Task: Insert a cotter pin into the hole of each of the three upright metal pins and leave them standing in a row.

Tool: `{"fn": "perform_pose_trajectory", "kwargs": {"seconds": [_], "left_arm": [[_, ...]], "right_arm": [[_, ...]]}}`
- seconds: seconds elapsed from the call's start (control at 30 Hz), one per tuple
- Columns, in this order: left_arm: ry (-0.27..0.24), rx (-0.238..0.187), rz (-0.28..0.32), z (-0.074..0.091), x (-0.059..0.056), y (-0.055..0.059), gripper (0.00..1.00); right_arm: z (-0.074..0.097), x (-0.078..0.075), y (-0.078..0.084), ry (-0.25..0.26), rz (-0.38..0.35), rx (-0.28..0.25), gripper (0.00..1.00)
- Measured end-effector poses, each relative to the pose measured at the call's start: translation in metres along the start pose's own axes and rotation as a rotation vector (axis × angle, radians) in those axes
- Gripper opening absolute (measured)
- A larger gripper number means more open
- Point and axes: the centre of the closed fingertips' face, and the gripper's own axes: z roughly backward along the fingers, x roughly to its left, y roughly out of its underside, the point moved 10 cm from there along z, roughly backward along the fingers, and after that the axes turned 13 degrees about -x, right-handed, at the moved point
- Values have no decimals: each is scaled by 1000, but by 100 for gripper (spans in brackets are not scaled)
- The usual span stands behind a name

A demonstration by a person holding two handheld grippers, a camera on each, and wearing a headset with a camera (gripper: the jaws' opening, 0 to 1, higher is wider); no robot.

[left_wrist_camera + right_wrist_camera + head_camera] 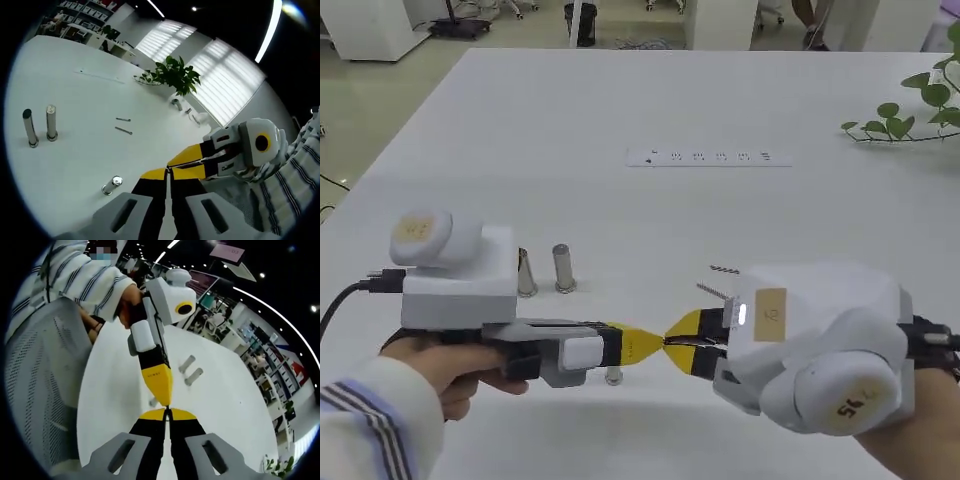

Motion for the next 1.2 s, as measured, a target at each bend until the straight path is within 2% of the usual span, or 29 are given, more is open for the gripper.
{"fn": "perform_pose_trajectory", "kwargs": {"seconds": [0.13,0.27,0.4,0.47,0.57,0.63,0.7,0.77,0.87,0.93,1.0,1.1,1.2], "left_arm": [[6,-6,-9,0,-1,-1,0],[9,-18,-4,1,-1,-1,0],[29,-23,-28,3,-4,-2,0],[42,-10,-71,5,-4,-1,0],[75,11,-136,7,-7,1,0],[92,15,-158,8,-9,2,0],[127,19,-223,9,-11,3,0],[149,26,-250,9,-13,4,0],[184,34,-339,10,-14,4,0],[198,45,-354,11,-16,5,0],[217,48,-396,11,-17,5,0],[236,67,-402,11,-18,6,0],[270,79,-439,11,-20,9,0]], "right_arm": [[0,0,-2,-15,-1,-24,4],[-1,-1,-2,-22,11,-30,16],[0,-2,-2,-32,-2,-24,16],[1,-3,0,-38,-43,-28,18],[4,-3,4,-80,-173,-62,21],[5,-5,7,-98,-229,-81,22],[7,-5,10,-129,-293,-101,22],[8,-6,12,-141,-327,-114,22],[9,-6,15,-161,-367,-124,20],[9,-5,16,-182,-402,-122,19],[9,-3,17,-197,-409,-116,17],[8,1,17,-231,-410,-112,14],[7,6,16,-257,-437,-126,10]]}}
